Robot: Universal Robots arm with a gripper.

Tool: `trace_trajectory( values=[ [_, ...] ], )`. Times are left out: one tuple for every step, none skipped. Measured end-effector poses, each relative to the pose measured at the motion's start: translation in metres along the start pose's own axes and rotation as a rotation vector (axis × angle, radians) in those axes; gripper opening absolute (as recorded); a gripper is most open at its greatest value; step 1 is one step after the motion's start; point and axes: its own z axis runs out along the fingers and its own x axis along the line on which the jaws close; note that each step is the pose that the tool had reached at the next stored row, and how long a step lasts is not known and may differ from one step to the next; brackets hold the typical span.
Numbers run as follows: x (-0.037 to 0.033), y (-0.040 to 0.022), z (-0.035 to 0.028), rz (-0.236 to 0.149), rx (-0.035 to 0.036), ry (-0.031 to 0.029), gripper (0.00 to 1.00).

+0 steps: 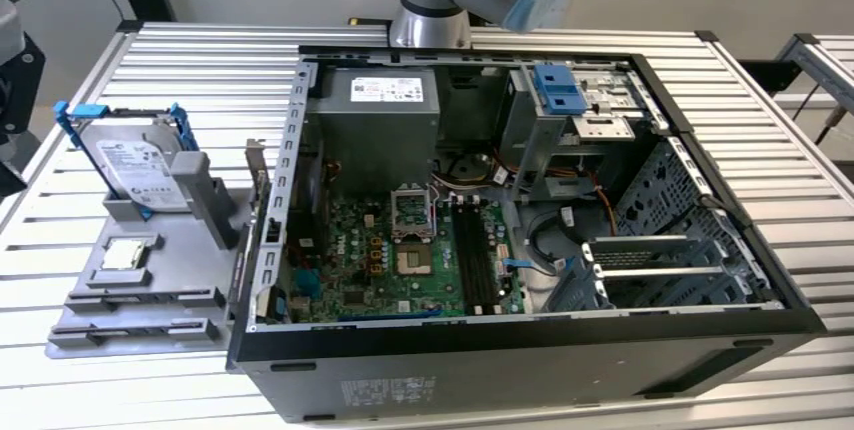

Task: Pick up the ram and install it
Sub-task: 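Press down the ram until it locks into place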

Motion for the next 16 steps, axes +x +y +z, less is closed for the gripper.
trace_trajectory(
  values=[
    [0.0000,0.0000,0.0000,-0.018,-0.0006,0.0010,0.00],
    [0.0000,0.0000,0.0000,-0.035,-0.0010,0.0019,0.00],
    [0.0000,0.0000,0.0000,-0.054,-0.0016,0.0028,0.00],
    [0.0000,0.0000,0.0000,-0.073,-0.0021,0.0038,0.00],
    [0.0000,0.0000,0.0000,-0.091,-0.0026,0.0046,0.00],
    [0.0000,0.0000,0.0000,-0.109,-0.0031,0.0055,0.00],
    [0.0000,0.0000,0.0000,-0.128,-0.0036,0.0064,0.00],
    [0.0000,0.0000,0.0000,-0.146,-0.0041,0.0073,0.00],
    [0.0000,0.0000,0.0000,-0.164,-0.0045,0.0081,0.00],
    [0.0000,0.0000,0.0000,-0.183,-0.0050,0.0090,0.00],
    [0.0000,0.0000,0.0000,-0.201,-0.0054,0.0097,0.00],
    [0.0000,0.0000,0.0000,-0.218,-0.0058,0.0105,0.00],
    [0.0000,0.0000,0.0000,-0.236,-0.0061,0.0113,0.00],
    [0.0000,0.0000,0.0000,-0.255,-0.0065,0.0120,0.00],
    [0.0000,0.0000,-0.0001,-0.273,-0.0066,0.0125,0.00],
    [0.0000,0.0000,0.0000,-0.291,-0.0066,0.0129,0.00]
  ],
)
